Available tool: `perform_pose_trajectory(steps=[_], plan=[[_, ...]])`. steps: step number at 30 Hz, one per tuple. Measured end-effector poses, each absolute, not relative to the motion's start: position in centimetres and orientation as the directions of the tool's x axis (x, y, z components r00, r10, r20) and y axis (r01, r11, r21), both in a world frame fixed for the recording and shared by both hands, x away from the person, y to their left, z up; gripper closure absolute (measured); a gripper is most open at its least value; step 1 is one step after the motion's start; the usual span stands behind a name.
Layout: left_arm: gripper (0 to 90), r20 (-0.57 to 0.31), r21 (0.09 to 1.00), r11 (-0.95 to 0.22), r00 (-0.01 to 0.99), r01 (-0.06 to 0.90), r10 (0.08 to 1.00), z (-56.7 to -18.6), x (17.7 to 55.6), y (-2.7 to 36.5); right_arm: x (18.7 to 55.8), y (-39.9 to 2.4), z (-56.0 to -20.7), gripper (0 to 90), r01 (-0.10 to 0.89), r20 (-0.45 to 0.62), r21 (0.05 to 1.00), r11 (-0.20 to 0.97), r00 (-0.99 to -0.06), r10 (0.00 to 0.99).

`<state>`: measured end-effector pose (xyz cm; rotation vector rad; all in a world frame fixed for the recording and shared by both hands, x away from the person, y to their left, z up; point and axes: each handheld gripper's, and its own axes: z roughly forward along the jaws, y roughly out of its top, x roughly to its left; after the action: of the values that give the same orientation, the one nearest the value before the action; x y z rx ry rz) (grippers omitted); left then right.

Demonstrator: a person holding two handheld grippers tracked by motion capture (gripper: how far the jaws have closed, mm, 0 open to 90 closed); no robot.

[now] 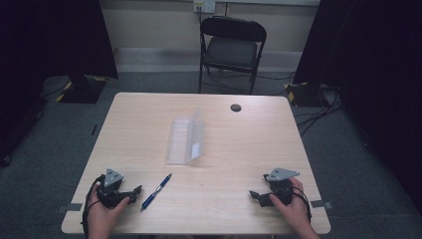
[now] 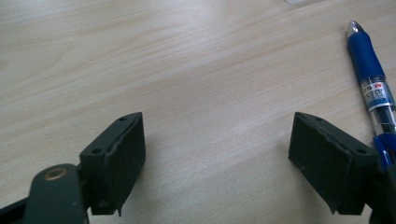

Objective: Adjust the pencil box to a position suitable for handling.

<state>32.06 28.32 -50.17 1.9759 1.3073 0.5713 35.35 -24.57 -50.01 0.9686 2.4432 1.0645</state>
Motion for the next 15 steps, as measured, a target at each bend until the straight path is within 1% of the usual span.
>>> perform_pose_trajectory(steps=[15], plan=[[16.2, -0.011, 0.742, -0.259, 0.398, 0.618, 0.918, -50.16, 32.19, 28.16, 35.47, -24.62, -50.01, 13.6, 0.457, -0.008, 0.735, 0.502, -0.733, 0.680]])
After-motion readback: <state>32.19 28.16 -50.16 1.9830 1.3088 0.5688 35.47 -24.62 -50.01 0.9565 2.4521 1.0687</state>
